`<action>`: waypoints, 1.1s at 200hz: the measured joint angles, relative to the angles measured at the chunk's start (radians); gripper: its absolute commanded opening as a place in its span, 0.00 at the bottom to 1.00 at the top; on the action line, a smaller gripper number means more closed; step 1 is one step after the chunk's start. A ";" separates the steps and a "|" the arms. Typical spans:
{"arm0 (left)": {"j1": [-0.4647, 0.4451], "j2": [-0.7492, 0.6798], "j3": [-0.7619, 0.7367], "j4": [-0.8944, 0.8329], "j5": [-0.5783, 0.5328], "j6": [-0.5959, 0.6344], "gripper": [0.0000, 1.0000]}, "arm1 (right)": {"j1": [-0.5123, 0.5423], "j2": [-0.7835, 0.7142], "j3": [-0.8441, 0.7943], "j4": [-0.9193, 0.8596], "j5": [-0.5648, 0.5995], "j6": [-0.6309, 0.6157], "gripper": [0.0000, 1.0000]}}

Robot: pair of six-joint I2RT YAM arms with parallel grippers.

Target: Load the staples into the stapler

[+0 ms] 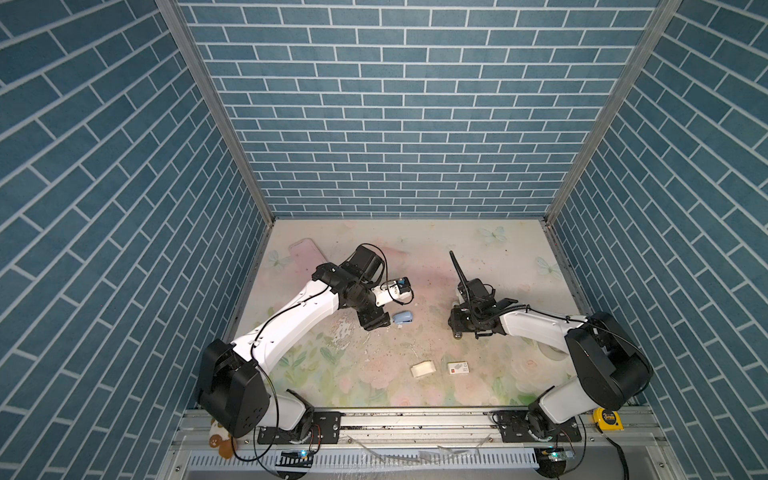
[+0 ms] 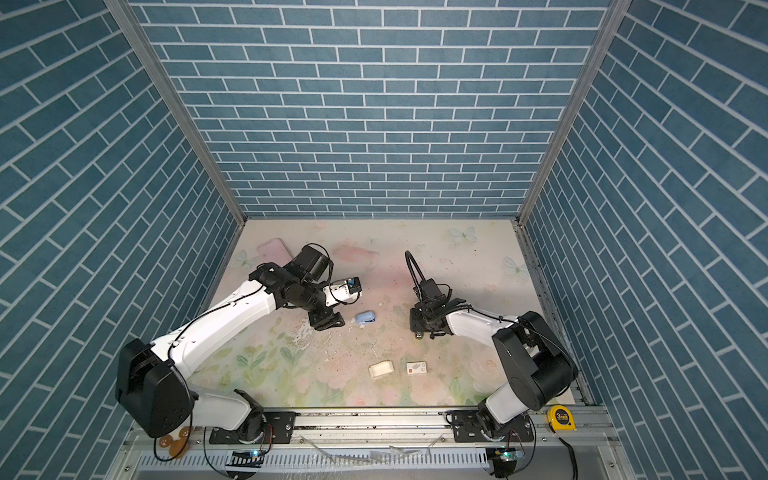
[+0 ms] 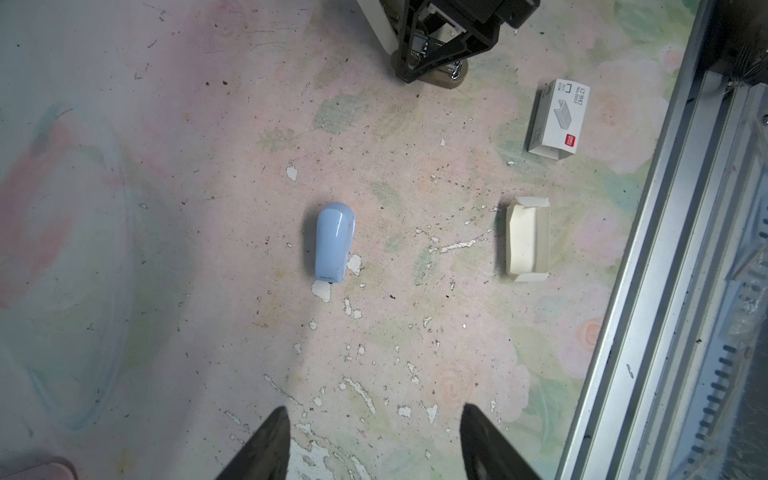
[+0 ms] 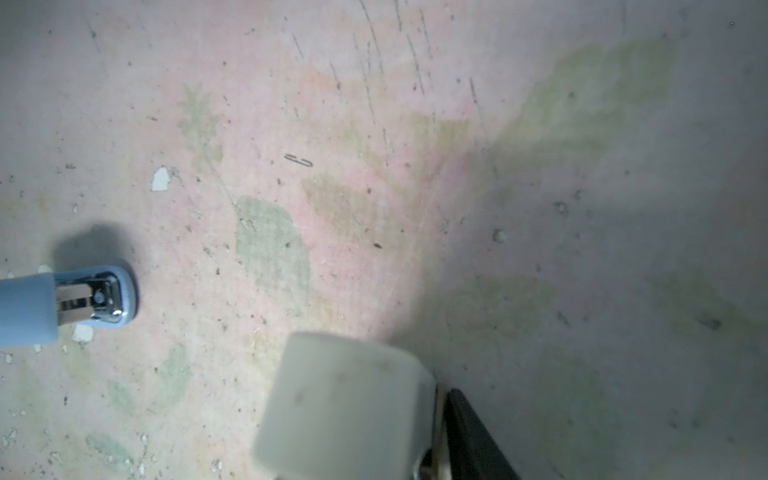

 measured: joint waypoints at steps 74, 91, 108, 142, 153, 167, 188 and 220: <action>0.040 -0.033 -0.010 -0.001 0.011 0.003 0.67 | 0.095 0.089 0.079 0.032 -0.033 -0.099 0.31; 0.046 -0.041 -0.010 -0.001 0.012 0.003 0.67 | 0.126 0.110 0.102 0.029 -0.032 -0.127 0.34; 0.048 -0.042 -0.010 0.000 0.014 0.003 0.67 | 0.148 0.122 0.115 0.023 -0.029 -0.154 0.39; 0.054 -0.042 -0.010 0.002 0.016 0.003 0.67 | 0.189 0.121 0.120 0.006 -0.001 -0.178 0.43; 0.055 -0.042 -0.009 0.002 0.019 0.003 0.67 | 0.194 0.115 0.117 -0.002 0.010 -0.178 0.44; 0.055 -0.040 -0.006 0.002 0.022 0.003 0.67 | 0.196 0.096 0.108 -0.022 0.022 -0.177 0.44; 0.055 -0.026 0.013 0.004 0.031 0.003 0.68 | 0.196 0.039 0.083 -0.048 0.039 -0.174 0.44; 0.055 0.007 0.047 0.032 0.052 0.001 0.67 | 0.196 -0.106 0.060 -0.102 0.067 -0.140 0.43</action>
